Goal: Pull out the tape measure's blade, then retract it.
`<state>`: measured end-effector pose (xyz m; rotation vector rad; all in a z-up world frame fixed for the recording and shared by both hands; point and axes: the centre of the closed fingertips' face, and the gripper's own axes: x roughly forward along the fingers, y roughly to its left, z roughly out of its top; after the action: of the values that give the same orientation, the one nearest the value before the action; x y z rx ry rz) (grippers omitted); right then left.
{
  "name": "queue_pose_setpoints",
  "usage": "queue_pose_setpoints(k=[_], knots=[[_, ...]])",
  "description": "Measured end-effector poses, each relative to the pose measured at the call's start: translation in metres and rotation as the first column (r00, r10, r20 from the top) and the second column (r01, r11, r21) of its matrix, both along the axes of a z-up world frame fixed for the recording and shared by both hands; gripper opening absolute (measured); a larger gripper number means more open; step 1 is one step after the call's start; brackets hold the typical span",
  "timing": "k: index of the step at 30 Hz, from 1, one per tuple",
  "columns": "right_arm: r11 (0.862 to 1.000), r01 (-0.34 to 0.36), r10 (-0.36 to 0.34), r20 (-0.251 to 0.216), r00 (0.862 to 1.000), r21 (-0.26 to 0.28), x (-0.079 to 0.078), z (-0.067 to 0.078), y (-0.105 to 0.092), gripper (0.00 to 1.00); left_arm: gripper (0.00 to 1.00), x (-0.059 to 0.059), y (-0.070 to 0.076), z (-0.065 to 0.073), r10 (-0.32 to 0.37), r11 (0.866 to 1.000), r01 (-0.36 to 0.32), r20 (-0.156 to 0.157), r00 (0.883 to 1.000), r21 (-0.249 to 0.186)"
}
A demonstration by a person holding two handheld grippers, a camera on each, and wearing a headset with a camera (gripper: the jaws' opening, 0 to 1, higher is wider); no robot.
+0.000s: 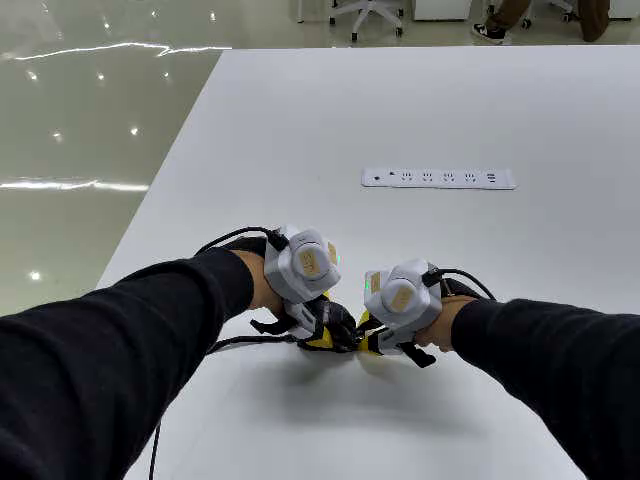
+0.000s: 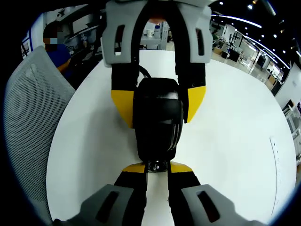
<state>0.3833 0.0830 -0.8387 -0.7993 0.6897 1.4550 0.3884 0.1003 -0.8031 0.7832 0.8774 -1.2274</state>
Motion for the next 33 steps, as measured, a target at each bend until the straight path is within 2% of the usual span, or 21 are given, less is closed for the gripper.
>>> queue_pose_setpoints(k=[2, 4, 7, 12, 27, 33], knots=[[1.000, 0.008, -0.008, -0.008, 1.000, 0.021, 0.001, 0.000, -0.002, 0.09, 0.32, 0.000, 0.001, 0.000, 0.002, 1.000, -0.002, -0.001, 1.000, 0.001], [1.000, -0.004, 0.004, 0.010, 1.000, 0.012, 0.001, 0.000, -0.002, 0.08, 0.32, 0.001, 0.001, 0.000, 0.001, 1.000, -0.001, 0.000, 1.000, 0.002], [1.000, 0.011, -0.011, 0.007, 1.000, 0.021, 0.001, 0.000, -0.003, 0.08, 0.32, 0.001, 0.001, 0.000, 0.002, 1.000, -0.002, 0.000, 1.000, -0.001], [0.999, 0.028, -0.028, -0.014, 1.000, 0.032, 0.001, -0.001, -0.005, 0.08, 0.32, 0.000, 0.001, -0.001, -0.009, 1.000, 0.009, 0.004, 1.000, 0.015], [0.999, 0.044, -0.043, -0.018, 0.999, 0.019, -0.001, -0.001, -0.015, 0.08, 0.32, 0.000, 0.001, -0.001, 0.000, 1.000, 0.000, 0.002, 1.000, 0.017], [0.999, 0.050, -0.050, -0.021, 0.999, 0.005, 0.002, -0.002, -0.024, 0.08, 0.32, 0.000, 0.001, -0.001, 0.009, 1.000, -0.009, 0.001, 1.000, 0.018]])
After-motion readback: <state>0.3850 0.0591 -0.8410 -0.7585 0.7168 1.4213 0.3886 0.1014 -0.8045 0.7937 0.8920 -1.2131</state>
